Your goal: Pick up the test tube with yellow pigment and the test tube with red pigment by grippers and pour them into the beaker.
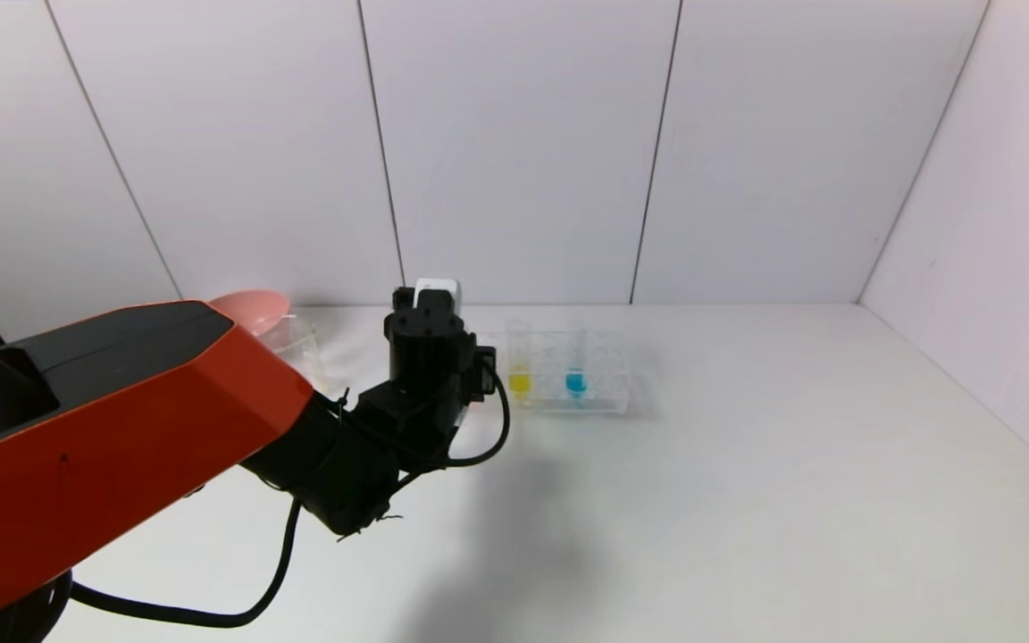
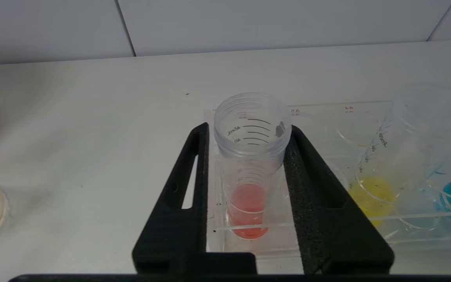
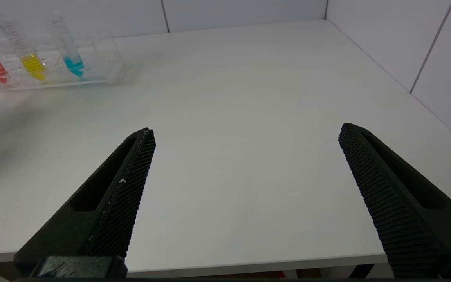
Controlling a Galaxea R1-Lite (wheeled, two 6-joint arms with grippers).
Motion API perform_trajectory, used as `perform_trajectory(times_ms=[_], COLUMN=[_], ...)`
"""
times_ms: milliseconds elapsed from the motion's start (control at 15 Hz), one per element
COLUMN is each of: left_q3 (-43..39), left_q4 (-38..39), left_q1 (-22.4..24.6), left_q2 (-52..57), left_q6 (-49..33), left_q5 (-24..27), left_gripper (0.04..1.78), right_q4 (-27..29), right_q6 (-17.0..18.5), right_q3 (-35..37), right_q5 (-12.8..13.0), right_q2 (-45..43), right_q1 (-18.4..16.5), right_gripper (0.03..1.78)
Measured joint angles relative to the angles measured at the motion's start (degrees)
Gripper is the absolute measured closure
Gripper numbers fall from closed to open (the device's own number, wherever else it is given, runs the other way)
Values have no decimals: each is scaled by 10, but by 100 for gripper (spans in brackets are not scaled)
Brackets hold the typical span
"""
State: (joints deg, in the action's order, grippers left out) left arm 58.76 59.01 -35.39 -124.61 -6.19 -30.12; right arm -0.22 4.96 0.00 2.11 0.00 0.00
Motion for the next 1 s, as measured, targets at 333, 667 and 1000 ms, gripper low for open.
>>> perform_trajectory(times_ms=[333, 667, 1000], left_q3=[2, 4, 7], left_q4=[0, 1, -17], left_q1=[-1, -9, -23], left_q2=[2, 47, 107], left_q6=[4, 55, 69], left_q5=[-1, 2, 6], left_gripper=[139, 139, 139], right_q4=[0, 0, 0], right_q6=[0, 0, 0], right_q3=[0, 0, 0], right_q5=[0, 0, 0], right_q2=[0, 0, 0], right_q1=[0, 0, 0], right_gripper=[10, 10, 10])
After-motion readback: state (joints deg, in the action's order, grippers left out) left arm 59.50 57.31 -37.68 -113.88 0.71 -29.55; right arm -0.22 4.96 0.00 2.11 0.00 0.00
